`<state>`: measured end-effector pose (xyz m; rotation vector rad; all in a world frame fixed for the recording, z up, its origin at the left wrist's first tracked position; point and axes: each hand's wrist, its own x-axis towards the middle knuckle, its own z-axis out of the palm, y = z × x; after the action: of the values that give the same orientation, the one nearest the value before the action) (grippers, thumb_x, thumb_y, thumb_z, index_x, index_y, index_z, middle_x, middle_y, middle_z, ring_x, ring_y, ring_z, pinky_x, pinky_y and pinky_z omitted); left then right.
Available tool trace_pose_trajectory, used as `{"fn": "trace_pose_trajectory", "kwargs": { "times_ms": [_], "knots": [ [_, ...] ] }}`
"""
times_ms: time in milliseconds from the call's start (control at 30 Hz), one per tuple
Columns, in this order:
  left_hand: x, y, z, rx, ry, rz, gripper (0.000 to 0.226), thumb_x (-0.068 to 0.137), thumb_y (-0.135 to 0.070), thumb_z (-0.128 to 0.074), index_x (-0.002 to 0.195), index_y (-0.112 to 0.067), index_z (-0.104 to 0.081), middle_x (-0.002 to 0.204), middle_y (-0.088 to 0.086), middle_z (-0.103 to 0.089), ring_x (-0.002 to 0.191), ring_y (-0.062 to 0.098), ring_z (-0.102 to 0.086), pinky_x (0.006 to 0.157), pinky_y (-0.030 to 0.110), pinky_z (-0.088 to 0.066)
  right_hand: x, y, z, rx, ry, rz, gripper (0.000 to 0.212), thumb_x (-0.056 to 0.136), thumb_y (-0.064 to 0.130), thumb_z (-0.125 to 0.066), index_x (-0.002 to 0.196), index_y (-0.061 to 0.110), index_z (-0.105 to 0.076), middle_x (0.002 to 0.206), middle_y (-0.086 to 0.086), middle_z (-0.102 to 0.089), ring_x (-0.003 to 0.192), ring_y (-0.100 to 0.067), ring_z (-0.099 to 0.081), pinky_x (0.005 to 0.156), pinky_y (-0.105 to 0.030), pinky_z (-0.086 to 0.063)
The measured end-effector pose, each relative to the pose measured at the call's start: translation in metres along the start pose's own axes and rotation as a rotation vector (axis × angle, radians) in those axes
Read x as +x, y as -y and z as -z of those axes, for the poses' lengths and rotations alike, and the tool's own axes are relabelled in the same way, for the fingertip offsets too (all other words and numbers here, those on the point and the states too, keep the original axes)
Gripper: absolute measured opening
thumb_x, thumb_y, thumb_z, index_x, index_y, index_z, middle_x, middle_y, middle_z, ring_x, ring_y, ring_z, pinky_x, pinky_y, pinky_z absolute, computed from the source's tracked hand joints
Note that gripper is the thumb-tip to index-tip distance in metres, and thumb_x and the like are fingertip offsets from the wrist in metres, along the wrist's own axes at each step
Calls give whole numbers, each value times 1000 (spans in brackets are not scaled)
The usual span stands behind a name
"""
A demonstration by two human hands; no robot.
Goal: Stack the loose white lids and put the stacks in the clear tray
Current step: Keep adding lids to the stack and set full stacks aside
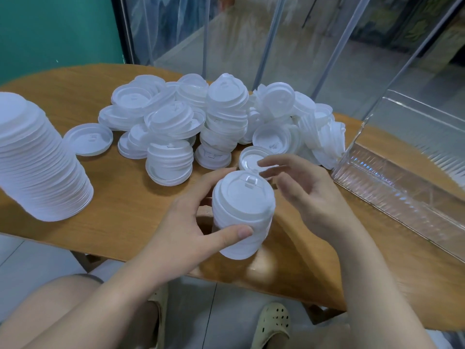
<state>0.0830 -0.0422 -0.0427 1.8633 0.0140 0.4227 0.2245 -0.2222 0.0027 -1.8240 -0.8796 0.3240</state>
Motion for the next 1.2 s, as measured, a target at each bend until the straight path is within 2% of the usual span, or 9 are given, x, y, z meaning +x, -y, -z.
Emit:
{"fn": "trace_pose_trajectory", "kwargs": {
  "times_ms": [100, 233, 367, 467, 633, 767, 967, 1100, 1200],
  "knots": [
    [0, -1, 1, 7, 5, 0, 76, 70, -54, -80, 139, -45, -52, 133, -24, -63, 125, 5, -59, 99, 12, -45, 16, -30, 4, -201, -185, 44, 33, 89, 50, -67, 108, 24, -75, 118, 12, -69, 115, -10, -62, 99, -36, -49],
    [1, -2, 0, 11, 3, -7, 75, 69, -55, -80, 138, -46, -52, 133, -25, -62, 126, 3, -58, 98, 10, -43, 39, -67, -2, -545, -131, 42, 33, 91, 35, -77, 121, 22, -75, 137, 9, -60, 135, -14, -47, 112, -48, -41],
    [0, -3, 0, 10, 0, -15, 74, 69, -54, -80, 136, -46, -53, 132, -24, -63, 126, 4, -58, 97, 10, -43, 50, -75, -11, -690, -131, 72, 24, 96, 32, -73, 118, 24, -77, 132, 10, -68, 138, -13, -44, 103, -32, -28],
    [-1, -2, 2, 17, 2, -17, 74, 68, -54, -81, 137, -46, -53, 132, -23, -63, 126, 5, -58, 97, 9, -44, 50, -74, -14, -677, -174, 128, 10, 97, 22, -71, 103, 20, -80, 119, 11, -72, 122, -9, -55, 95, -27, -26],
    [-1, -2, 3, 22, 12, -8, 77, 68, -54, -81, 138, -46, -53, 132, -24, -63, 125, 5, -58, 96, 9, -44, 46, -67, -13, -600, -207, 115, 4, 93, 19, -75, 92, 15, -75, 102, 12, -68, 84, -8, -62, 92, -42, -49],
    [-1, -1, 3, 30, 8, 1, 77, 66, -55, -82, 137, -49, -53, 131, -24, -64, 122, 7, -60, 96, 10, -45, 41, -63, -10, -572, -250, 87, 20, 85, 25, -82, 82, 22, -62, 87, 13, -59, 82, -12, -55, 75, -34, -43],
    [-1, -3, 4, 34, 10, 10, 76, 66, -57, -81, 135, -54, -52, 130, -25, -63, 122, 5, -59, 95, 10, -44, 35, -60, -5, -528, -290, 92, 20, 85, 28, -83, 88, 16, -66, 85, 10, -65, 85, -11, -59, 80, -38, -50],
    [-1, -2, 3, 32, 8, 11, 76, 67, -57, -81, 137, -50, -52, 131, -25, -63, 123, 5, -59, 96, 11, -45, 29, -55, 2, -504, -397, 171, 24, 90, 27, -79, 84, 22, -57, 74, 19, -56, 75, 0, -56, 71, -29, -46],
    [0, -4, 2, 30, 6, 17, 78, 66, -57, -81, 138, -50, -51, 132, -26, -62, 125, 4, -58, 96, 16, -46, 23, -41, 7, -443, -465, 197, 16, 91, 24, -79, 96, 22, -65, 80, 19, -59, 75, -11, -62, 70, -32, -53]
  ]
}}
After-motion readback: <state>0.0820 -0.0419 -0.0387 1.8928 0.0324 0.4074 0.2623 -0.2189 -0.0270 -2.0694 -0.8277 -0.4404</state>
